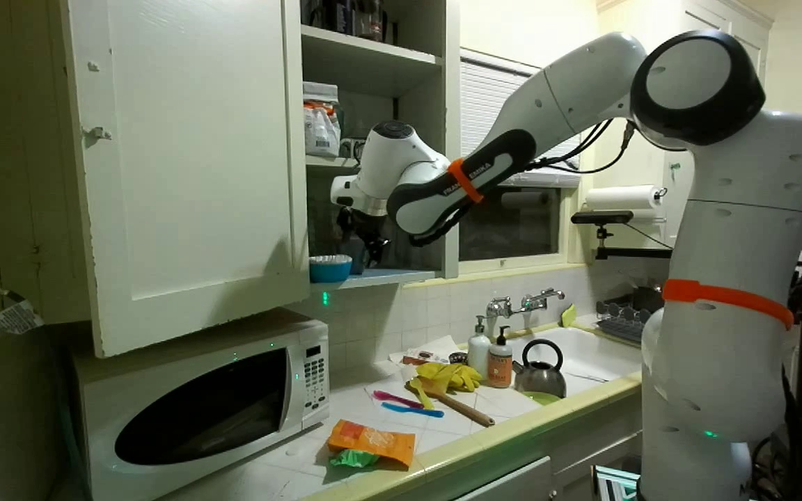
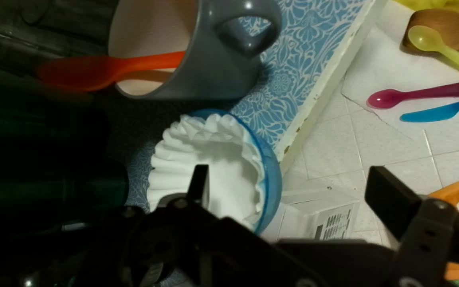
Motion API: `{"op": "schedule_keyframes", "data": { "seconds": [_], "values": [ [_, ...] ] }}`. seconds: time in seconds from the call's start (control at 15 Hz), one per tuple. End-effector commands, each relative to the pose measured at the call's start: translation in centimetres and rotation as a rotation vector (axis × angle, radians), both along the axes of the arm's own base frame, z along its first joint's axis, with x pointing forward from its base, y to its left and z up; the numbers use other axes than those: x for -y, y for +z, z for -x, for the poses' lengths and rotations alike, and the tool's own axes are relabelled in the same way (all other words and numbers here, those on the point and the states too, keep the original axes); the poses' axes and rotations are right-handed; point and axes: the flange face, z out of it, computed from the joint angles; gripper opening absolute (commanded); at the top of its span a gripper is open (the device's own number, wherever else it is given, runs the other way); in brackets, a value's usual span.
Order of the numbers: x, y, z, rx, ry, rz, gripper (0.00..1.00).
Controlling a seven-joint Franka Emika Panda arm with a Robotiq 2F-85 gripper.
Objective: Put the blue bowl in the bottom compartment of the top cabinet
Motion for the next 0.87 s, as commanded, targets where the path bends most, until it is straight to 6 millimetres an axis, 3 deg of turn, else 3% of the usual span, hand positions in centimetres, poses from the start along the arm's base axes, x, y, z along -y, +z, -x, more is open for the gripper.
{"op": "schedule_keyframes", "data": {
  "seconds": [0.0,0.2,0.4,0.67,0.73,0.8],
  "values": [
    [-1.5,-0.7,5.6,0.066,-0.011,0.01,1.0],
    [-2.5,-0.6,10.2,0.105,-0.056,0.035,1.0],
    [-3.0,-2.4,13.5,-0.051,-0.089,0.047,1.0],
    [-3.7,-5.8,15.8,-0.293,-0.051,0.023,1.0],
    [-3.2,-4.5,14.4,-0.209,-0.092,0.045,1.0],
    [-3.4,-4.9,14.6,-0.224,-0.087,0.042,1.0]
  ]
}}
